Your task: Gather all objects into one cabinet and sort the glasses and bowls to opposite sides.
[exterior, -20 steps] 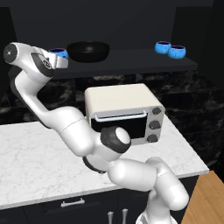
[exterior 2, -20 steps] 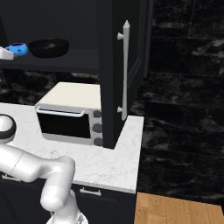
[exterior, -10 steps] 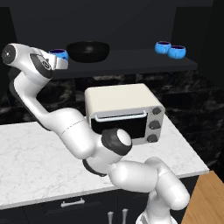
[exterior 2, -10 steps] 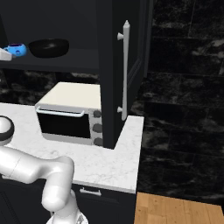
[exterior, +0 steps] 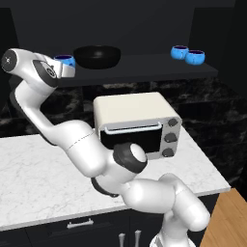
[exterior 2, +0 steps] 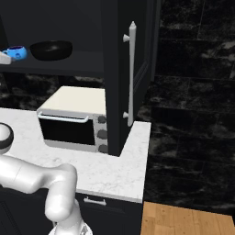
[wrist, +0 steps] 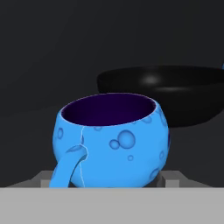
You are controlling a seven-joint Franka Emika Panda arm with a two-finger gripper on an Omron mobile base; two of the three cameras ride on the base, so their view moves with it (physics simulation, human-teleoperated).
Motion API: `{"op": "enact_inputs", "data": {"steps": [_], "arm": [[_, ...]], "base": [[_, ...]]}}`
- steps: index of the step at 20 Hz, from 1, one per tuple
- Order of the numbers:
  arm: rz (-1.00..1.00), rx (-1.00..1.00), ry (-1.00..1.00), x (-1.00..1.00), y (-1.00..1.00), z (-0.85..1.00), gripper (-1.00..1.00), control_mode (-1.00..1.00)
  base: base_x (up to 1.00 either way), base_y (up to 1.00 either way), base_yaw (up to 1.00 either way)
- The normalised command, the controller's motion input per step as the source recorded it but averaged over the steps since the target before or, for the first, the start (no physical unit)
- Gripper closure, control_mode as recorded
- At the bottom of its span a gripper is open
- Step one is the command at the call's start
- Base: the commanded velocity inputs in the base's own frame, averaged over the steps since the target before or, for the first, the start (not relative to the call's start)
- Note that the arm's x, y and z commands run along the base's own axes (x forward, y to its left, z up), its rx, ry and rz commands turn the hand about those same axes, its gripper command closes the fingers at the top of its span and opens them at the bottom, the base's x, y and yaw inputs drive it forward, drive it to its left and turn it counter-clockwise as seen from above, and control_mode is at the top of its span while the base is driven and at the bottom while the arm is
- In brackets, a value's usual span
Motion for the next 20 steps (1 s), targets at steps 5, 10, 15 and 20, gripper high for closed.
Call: {"op": "enact_inputs", "data": {"steps": [5,10,15,20], "arm": [[-0.01,0.0,0.0,-0.15,-0.1,0.0,1.0,-1.0],[-0.05,0.0,0.0,-0.09,-0.28,0.0,1.0,-1.0],[-0.05,0.0,0.01,0.0,-0.02,0.0,1.0,-1.0],[-0.05,0.0,0.02,0.0,-0.06,0.0,1.0,-1.0]], "base": [[0.0,0.0,0.0],[0.0,0.0,0.0],[0.0,0.0,0.0],[0.0,0.0,0.0]]}}
